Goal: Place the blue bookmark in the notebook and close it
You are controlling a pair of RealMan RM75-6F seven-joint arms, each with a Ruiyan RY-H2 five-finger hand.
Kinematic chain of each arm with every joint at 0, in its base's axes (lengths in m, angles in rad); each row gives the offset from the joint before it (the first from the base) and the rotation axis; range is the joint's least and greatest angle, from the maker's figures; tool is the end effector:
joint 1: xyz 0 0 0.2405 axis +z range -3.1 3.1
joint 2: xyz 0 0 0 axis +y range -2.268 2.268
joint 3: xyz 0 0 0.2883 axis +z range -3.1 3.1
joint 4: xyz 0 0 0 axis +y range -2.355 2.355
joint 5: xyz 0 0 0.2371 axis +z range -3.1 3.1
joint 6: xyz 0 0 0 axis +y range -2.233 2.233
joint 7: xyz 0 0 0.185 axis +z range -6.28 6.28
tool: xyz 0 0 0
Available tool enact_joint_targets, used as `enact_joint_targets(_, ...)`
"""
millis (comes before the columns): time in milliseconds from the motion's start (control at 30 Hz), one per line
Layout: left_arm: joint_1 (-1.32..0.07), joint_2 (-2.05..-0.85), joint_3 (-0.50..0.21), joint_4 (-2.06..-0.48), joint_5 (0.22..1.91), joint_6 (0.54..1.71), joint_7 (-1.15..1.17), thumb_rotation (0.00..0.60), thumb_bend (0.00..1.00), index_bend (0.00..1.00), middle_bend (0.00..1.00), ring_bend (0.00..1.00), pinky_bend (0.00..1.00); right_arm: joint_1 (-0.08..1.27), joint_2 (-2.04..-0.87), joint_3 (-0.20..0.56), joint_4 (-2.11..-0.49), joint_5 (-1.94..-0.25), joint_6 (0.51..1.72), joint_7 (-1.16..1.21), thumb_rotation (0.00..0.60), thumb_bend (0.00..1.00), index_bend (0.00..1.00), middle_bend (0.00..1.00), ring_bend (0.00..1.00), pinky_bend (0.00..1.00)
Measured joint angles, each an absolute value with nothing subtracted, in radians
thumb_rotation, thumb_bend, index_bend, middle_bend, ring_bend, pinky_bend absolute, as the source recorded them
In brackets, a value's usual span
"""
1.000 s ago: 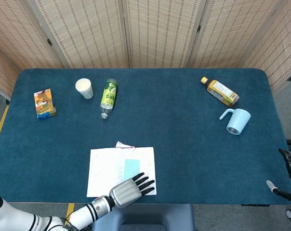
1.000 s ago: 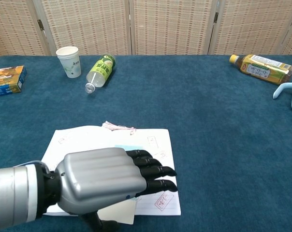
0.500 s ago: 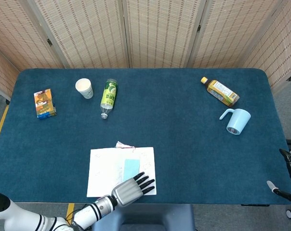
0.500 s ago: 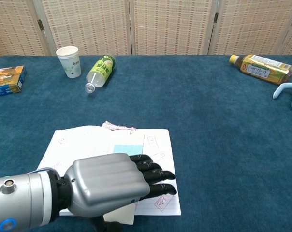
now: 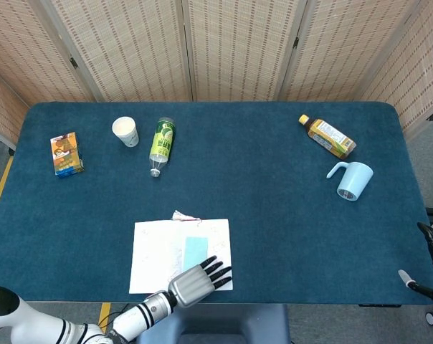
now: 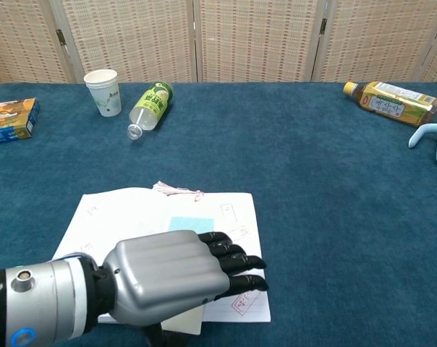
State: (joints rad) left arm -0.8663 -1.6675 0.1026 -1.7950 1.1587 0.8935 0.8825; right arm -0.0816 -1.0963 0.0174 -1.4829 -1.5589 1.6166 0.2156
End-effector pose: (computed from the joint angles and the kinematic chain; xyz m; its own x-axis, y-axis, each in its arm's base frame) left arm -0.0762 0.2361 -0.1522 0.7984 0.1917 0.5708 0.4228 -0.8534 -0.3049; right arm -0.3929 -0.1572 0.1829 0.3435 0.0366 0.9384 -0.9373 0.0763 0.3401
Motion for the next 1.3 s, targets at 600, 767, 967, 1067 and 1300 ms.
enact_joint_targets(600,-0.887,-1.692,0.064,-1.768,1.101,0.897,0.872,0.6,0.32,0.09,0.0,0.0,0.08,-0.08,-1.096,0.019,-1.483,-1.558,1.613,0.216,0.6,0.11,0.04,0.13,0.04,0.12)
enact_joint_targets(767,-0.893,-1.674,0.071,-1.789,1.093,0.894,0.876,0.6,0.32,0.09,0.0,0.0,0.08,-0.079,-1.098,0.019,-1.482,-1.558,1.611,0.216,0.6,0.11,0.04,0.13,0.04,0.12)
enact_joint_targets(967,-0.893,-1.61,0.082,-1.867,1.111,0.895,0.852,0.6,0.32,0.1,0.0,0.0,0.08,-0.08,-1.098,0.02,-1.478,-1.558,1.613,0.219,0.6,0.11,0.04,0.13,0.04,0.12)
enact_joint_targets(1067,-0.892,-1.56,0.08,-1.905,1.141,0.896,0.806,0.6,0.32,0.14,0.0,0.0,0.09,-0.082,-1.099,0.02,-1.476,-1.557,1.615,0.222,0.6,0.11,0.04,0.13,0.04,0.12)
enact_joint_targets(1300,-0.892,-1.503,0.031,-1.919,1.196,0.89,0.64,0.492,0.47,0.26,0.0,0.0,0.08,-0.086,-1.101,0.019,-1.471,-1.559,1.62,0.226,0.6,0.11,0.04,0.13,0.04,0.12)
